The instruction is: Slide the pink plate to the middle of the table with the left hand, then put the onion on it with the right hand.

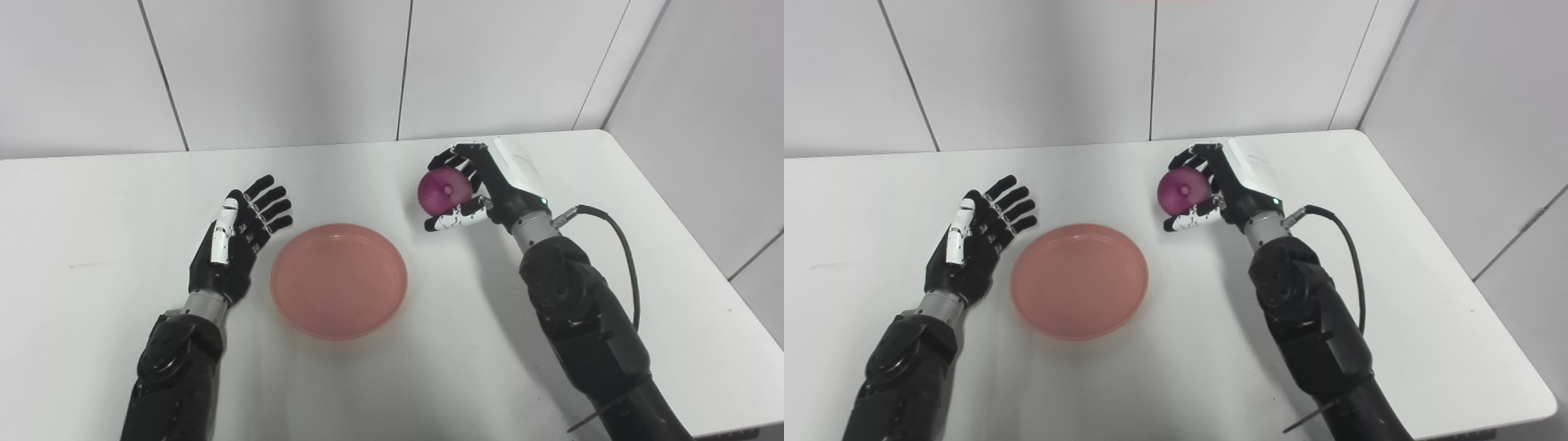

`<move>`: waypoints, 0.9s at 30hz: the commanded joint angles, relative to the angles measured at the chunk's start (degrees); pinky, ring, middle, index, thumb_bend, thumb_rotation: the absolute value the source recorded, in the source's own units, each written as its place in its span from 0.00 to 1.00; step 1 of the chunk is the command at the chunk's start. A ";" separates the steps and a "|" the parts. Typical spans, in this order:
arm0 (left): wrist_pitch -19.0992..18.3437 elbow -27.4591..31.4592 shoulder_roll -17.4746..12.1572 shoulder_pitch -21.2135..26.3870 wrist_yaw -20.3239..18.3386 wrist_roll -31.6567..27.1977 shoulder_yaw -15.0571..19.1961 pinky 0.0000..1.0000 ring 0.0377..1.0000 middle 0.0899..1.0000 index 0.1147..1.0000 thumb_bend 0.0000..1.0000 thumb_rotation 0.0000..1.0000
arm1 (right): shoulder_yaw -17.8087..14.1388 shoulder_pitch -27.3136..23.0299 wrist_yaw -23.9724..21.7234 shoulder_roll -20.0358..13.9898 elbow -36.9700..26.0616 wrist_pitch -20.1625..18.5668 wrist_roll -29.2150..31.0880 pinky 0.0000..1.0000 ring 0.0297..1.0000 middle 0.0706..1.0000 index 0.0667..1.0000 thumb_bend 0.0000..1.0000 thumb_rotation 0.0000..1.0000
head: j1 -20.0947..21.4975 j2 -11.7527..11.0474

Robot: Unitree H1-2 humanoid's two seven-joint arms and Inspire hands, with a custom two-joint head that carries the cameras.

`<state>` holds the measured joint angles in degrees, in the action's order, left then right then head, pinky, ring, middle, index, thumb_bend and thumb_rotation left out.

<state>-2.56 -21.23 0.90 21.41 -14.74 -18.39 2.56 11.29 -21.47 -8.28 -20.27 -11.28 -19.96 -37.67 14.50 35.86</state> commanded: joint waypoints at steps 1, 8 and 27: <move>-1.13 -0.39 0.34 -0.21 0.45 0.92 -0.41 0.77 0.80 0.79 0.77 0.38 0.99 | 0.00 -3.12 0.55 0.16 -2.38 2.78 -0.58 0.37 0.43 0.48 0.45 0.52 0.13 | -0.08 -0.03; -1.47 0.27 0.74 -0.31 1.29 1.26 -0.81 0.77 0.80 0.79 0.76 0.39 0.98 | 1.23 -3.41 0.84 1.57 -2.47 3.55 -0.27 0.33 0.39 0.46 0.45 0.52 0.13 | -1.35 0.01; -3.73 2.81 2.78 -0.71 4.19 2.53 -1.31 0.77 0.79 0.78 0.75 0.36 1.00 | 5.16 -4.37 -1.85 6.28 -3.12 3.31 -2.79 0.38 0.44 0.49 0.45 0.52 0.13 | -5.23 0.32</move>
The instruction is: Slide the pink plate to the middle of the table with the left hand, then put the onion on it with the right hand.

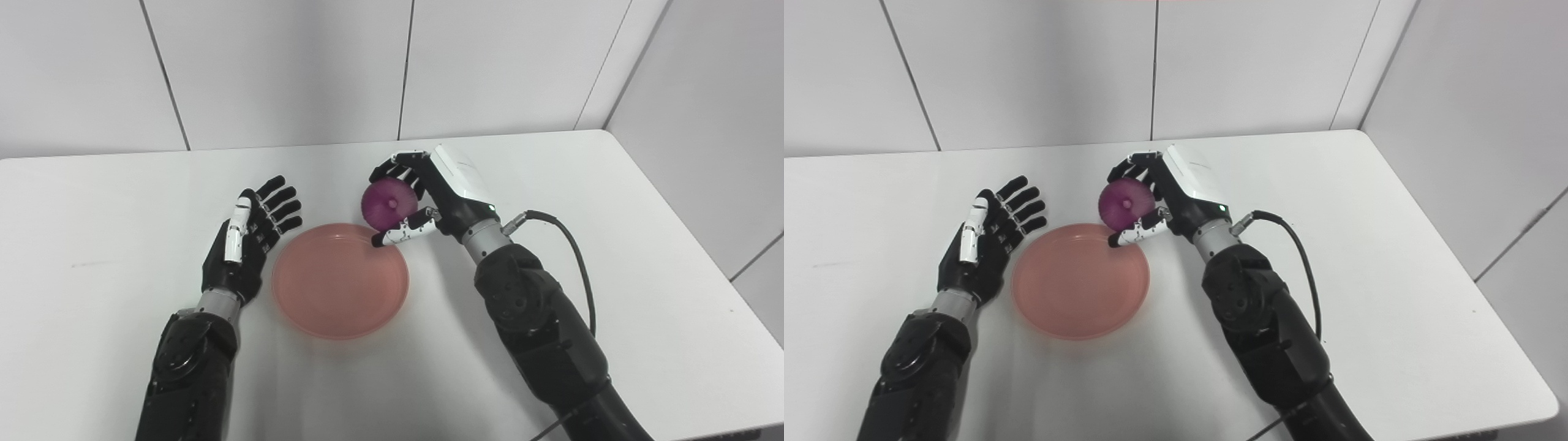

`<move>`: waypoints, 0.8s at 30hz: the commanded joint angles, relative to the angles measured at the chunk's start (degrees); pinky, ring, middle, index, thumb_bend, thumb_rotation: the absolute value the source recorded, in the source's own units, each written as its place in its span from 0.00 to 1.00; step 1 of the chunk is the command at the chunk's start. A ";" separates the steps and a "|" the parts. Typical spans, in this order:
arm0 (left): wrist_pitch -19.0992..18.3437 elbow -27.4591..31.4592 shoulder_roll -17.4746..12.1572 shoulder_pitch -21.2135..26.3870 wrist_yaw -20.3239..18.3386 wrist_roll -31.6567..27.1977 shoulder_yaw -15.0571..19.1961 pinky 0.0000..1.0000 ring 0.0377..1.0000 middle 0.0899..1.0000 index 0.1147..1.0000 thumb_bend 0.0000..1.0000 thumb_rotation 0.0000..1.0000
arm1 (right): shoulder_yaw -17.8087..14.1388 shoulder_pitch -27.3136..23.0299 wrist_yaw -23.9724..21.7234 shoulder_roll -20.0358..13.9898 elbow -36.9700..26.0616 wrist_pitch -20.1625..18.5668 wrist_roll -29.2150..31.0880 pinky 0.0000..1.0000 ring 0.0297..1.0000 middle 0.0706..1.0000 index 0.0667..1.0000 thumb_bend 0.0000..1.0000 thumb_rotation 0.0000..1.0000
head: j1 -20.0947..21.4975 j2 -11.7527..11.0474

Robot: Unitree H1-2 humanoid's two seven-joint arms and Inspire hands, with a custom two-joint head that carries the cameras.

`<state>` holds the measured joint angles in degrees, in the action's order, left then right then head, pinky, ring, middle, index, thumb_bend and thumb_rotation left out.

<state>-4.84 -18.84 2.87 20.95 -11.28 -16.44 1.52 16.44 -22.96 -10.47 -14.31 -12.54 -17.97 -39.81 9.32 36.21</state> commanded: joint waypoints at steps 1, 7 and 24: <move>-1.69 0.66 0.93 -0.30 0.91 0.52 -0.25 0.77 0.79 0.78 0.75 0.36 1.00 | 0.27 -2.96 0.21 0.53 -1.66 1.63 -0.73 0.39 0.44 0.49 0.45 0.52 0.13 | -0.10 -0.02; -1.67 0.92 1.22 -0.30 1.39 1.19 -0.37 0.76 0.78 0.78 0.74 0.36 0.99 | 1.58 -3.26 0.07 1.35 -0.25 2.54 -0.75 0.40 0.45 0.50 0.45 0.52 0.13 | -1.47 0.23; -2.21 1.39 1.61 -0.27 2.27 2.37 -0.54 0.75 0.78 0.77 0.74 0.36 0.99 | 3.77 -2.81 -1.53 3.63 1.86 2.85 -0.04 0.36 0.42 0.48 0.45 0.52 0.13 | -4.24 0.37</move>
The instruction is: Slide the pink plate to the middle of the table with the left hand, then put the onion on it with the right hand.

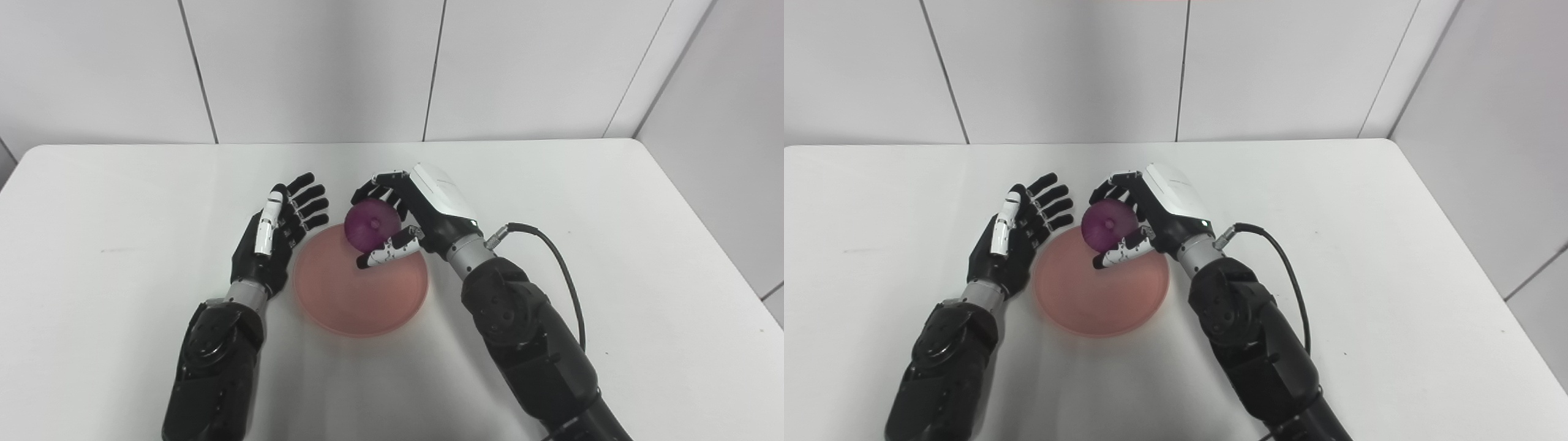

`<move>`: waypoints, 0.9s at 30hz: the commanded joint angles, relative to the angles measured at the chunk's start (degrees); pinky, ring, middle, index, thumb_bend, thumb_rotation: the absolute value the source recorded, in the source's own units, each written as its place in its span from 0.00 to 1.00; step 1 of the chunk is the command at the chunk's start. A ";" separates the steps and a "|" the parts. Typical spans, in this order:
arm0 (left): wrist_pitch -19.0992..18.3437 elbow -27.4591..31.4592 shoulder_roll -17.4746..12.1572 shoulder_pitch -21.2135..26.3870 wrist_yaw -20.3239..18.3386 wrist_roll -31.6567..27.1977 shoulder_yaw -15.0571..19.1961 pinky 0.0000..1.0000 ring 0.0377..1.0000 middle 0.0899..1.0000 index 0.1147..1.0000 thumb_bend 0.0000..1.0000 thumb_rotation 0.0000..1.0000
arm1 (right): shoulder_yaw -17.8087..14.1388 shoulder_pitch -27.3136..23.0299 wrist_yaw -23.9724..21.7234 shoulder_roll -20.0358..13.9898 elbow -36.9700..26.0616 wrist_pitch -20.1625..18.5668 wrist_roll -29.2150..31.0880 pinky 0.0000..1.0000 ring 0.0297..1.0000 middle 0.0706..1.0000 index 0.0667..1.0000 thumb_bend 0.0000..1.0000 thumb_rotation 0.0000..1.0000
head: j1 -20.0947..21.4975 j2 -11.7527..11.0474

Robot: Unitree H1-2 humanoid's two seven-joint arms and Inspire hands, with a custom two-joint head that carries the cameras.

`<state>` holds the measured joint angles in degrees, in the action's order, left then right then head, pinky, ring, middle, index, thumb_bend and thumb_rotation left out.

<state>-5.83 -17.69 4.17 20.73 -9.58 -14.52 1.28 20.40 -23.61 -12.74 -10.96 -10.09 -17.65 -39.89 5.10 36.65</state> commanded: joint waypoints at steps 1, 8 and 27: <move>-0.94 0.02 0.29 0.01 0.47 0.50 -0.30 0.75 0.78 0.77 0.75 0.36 0.99 | -0.10 -2.09 0.72 0.27 -0.46 2.58 0.06 0.35 0.41 0.48 0.45 0.52 0.13 | -0.28 -0.11; -1.00 0.11 0.29 0.07 0.58 0.77 -0.31 0.75 0.78 0.77 0.74 0.36 0.99 | 0.72 -1.44 0.19 0.18 0.35 1.86 -0.33 0.34 0.41 0.48 0.45 0.52 0.13 | -0.78 0.05; -1.34 0.72 0.57 -0.12 1.30 1.75 -0.43 0.75 0.78 0.77 0.74 0.37 1.00 | 2.44 -0.15 0.45 -0.16 5.24 3.47 0.64 0.35 0.43 0.51 0.45 0.52 0.13 | -1.24 0.56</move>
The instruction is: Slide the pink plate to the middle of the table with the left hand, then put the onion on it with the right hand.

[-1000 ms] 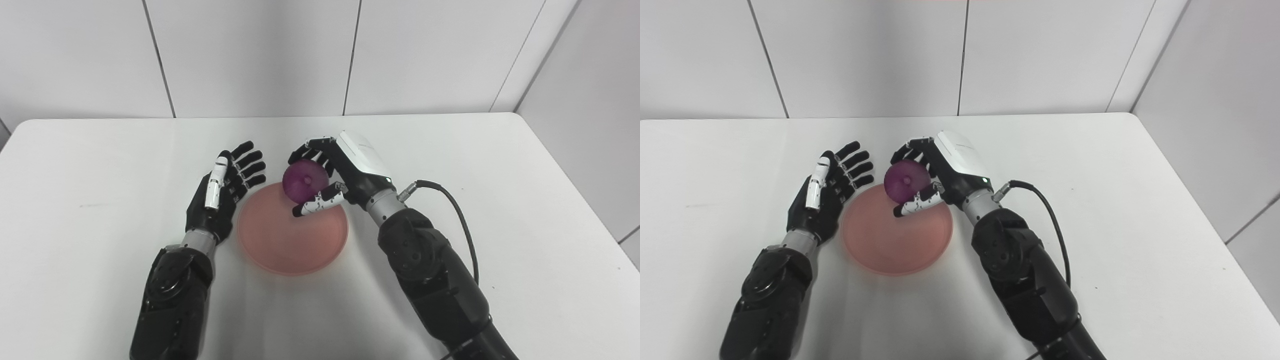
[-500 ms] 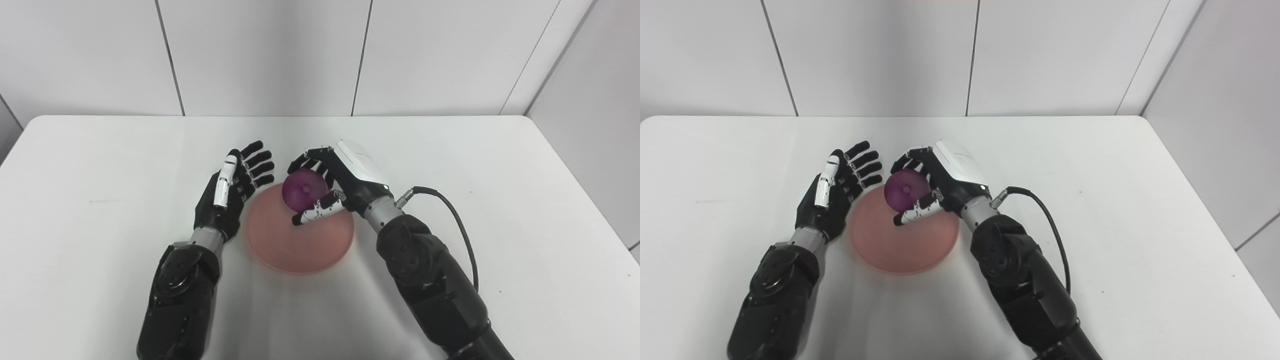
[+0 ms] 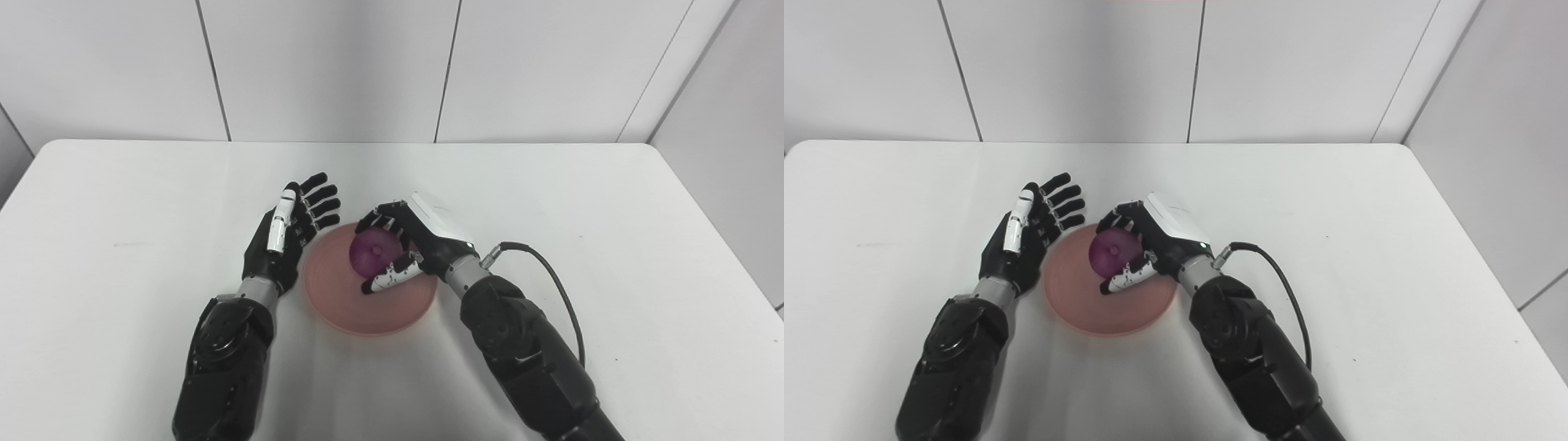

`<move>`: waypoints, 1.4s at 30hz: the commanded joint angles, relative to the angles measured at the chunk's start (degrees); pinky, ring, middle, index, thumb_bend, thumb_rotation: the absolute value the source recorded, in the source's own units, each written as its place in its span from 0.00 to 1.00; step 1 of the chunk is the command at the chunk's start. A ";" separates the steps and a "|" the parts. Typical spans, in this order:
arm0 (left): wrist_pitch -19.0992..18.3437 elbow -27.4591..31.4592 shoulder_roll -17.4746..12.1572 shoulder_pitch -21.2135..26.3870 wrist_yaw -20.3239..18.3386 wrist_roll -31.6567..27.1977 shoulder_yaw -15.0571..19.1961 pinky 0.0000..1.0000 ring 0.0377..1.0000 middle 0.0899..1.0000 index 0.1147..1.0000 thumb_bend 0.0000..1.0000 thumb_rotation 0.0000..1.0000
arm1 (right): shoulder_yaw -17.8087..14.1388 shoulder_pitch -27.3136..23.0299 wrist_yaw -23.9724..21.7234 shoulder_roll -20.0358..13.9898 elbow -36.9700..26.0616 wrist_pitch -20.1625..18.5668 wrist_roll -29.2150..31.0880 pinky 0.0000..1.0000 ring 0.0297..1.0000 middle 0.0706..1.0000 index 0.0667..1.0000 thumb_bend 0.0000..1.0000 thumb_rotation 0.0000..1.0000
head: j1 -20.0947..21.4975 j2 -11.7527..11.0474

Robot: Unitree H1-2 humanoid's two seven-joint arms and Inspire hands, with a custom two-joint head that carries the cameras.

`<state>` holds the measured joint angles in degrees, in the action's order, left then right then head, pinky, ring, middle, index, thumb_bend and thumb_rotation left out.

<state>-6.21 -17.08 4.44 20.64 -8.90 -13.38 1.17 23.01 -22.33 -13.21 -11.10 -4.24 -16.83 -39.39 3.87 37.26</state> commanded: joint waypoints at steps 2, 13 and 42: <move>-0.85 0.09 0.27 -0.05 0.60 0.72 -0.40 0.75 0.78 0.77 0.74 0.37 1.00 | -0.08 -1.31 1.04 0.04 0.07 2.73 0.00 0.36 0.44 0.51 0.45 0.52 0.13 | -0.01 -0.02; -1.39 0.53 0.60 -0.23 0.83 0.53 -0.33 0.75 0.77 0.77 0.74 0.37 1.00 | 0.28 -0.83 1.07 0.11 1.36 3.04 0.22 0.34 0.43 0.51 0.45 0.52 0.13 | 0.06 0.19; -1.02 0.18 0.38 -0.11 0.54 0.36 -0.16 0.74 0.78 0.77 0.74 0.37 1.00 | 1.18 -0.64 -4.99 -0.56 -3.02 1.16 -0.82 0.61 0.70 0.75 0.81 1.00 0.36 | 0.01 0.25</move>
<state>-6.94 -16.75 4.69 20.45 -8.50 -13.40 1.30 24.58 -21.50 -17.92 -11.73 -5.29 -16.57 -40.75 3.96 37.53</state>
